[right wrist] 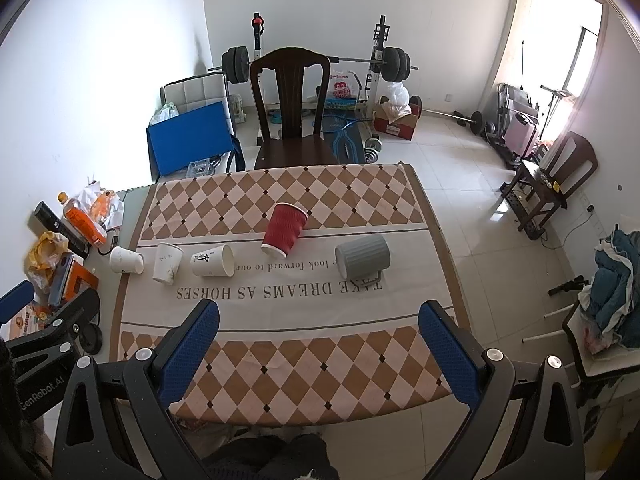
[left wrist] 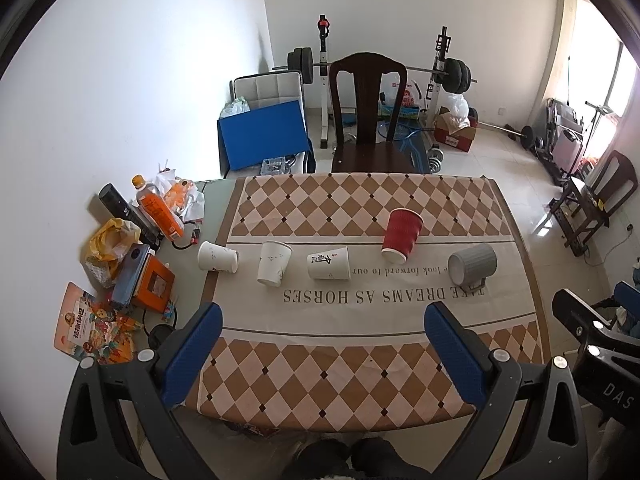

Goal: Flip cup upright

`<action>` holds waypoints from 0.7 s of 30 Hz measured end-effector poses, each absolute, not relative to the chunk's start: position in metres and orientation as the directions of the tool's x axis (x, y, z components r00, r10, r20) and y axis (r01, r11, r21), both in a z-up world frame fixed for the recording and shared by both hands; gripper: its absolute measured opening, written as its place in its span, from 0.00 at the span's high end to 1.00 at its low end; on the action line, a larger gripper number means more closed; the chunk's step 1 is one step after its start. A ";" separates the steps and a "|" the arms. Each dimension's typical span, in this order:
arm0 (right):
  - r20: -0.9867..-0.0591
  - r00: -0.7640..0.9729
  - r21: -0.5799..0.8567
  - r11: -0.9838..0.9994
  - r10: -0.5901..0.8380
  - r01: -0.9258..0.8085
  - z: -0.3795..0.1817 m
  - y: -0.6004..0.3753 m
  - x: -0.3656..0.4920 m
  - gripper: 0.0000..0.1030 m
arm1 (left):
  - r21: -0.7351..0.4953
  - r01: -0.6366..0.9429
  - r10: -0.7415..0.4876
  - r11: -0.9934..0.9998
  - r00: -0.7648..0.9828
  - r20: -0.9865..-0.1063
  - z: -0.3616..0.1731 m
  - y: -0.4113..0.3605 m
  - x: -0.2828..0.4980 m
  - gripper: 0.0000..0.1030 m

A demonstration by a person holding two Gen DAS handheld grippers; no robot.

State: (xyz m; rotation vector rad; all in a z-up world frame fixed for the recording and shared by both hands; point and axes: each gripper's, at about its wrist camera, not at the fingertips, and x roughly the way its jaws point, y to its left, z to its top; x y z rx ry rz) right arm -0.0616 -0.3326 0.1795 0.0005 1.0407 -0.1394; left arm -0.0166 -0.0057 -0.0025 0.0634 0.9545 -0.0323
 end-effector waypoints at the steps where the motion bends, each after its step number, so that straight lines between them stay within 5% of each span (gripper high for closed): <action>1: -0.860 0.498 -0.065 0.991 -0.115 0.116 0.180 -0.333 -0.062 0.02 | 0.041 0.054 0.002 0.998 0.579 -0.815 -0.003 -0.008 -0.018 0.00; 21: -0.858 0.501 -0.067 0.991 -0.116 0.115 0.182 -0.336 -0.065 0.02 | 0.036 0.049 0.001 0.998 0.582 -0.813 -0.001 -0.008 -0.017 0.00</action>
